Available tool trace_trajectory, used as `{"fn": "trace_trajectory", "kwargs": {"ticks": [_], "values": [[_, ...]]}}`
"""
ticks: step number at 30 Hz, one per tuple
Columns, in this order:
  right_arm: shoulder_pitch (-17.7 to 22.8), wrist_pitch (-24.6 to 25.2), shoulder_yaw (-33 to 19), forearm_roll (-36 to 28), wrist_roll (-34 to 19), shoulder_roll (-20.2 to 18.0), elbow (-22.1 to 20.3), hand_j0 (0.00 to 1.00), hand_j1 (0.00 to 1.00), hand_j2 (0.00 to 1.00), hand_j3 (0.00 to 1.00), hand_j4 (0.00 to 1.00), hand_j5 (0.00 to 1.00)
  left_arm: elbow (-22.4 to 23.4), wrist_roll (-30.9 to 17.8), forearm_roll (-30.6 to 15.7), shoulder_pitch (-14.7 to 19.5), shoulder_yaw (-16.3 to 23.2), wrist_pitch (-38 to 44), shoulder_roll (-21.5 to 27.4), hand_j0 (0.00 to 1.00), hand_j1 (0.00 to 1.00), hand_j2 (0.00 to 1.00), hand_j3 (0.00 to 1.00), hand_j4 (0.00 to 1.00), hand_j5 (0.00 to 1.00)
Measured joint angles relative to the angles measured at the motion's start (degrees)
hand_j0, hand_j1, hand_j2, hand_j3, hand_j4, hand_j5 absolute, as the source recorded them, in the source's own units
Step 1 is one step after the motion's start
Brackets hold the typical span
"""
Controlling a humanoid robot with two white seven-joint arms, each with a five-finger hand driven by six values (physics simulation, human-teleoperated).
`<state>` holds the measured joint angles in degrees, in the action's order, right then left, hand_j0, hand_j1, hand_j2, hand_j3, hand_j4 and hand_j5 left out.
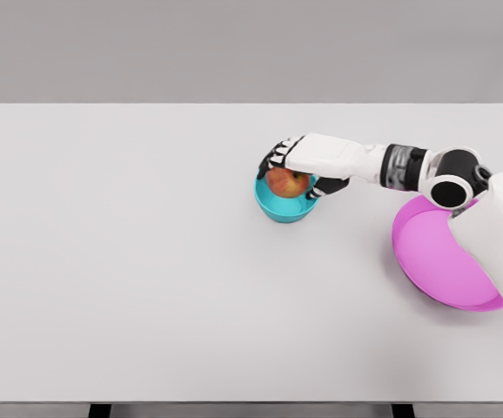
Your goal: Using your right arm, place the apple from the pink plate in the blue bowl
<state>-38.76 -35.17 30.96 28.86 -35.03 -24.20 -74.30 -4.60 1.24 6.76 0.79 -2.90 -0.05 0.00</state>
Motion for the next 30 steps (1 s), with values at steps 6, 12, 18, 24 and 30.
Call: {"fn": "trace_trajectory", "kwargs": {"ticks": [6, 12, 18, 24, 30], "values": [[0.0, 0.0, -0.04, 0.03, 0.0, 0.13, -0.33, 1.0, 1.0, 1.0, 1.0, 1.0, 1.0, -0.01, 0.0, 0.0, 0.0, 0.0, 0.01, 0.0, 1.0, 1.0, 1.0, 1.0, 1.0, 1.0], [1.05, -0.03, -3.38, -0.83, 0.0, -3.8, -7.34, 1.0, 1.0, 1.0, 1.0, 1.0, 1.0, -0.01, 0.0, 0.0, 0.0, 0.0, -0.01, 0.0, 1.0, 1.0, 1.0, 1.0, 1.0, 1.0], [13.61, -0.08, -14.52, -3.93, -0.01, -12.44, -13.27, 1.0, 1.0, 1.0, 1.0, 1.0, 1.0, 0.01, 0.0, 0.01, 0.0, -0.01, -0.02, 0.0, 1.0, 1.0, 1.0, 1.0, 1.0, 1.0], [23.47, -0.02, -30.04, -5.32, 0.0, -12.85, -15.61, 1.0, 1.0, 1.0, 1.0, 1.0, 1.0, -0.02, 0.0, 0.0, 0.0, 0.03, -0.02, 0.0, 1.0, 1.0, 1.0, 1.0, 1.0, 1.0], [25.4, 0.0, -32.92, -5.66, 0.0, -12.87, -16.64, 1.0, 1.0, 1.0, 1.0, 1.0, 1.0, 0.0, 0.0, 0.0, 0.0, 0.01, 0.0, 0.0, 1.0, 1.0, 1.0, 1.0, 1.0, 1.0]]}}
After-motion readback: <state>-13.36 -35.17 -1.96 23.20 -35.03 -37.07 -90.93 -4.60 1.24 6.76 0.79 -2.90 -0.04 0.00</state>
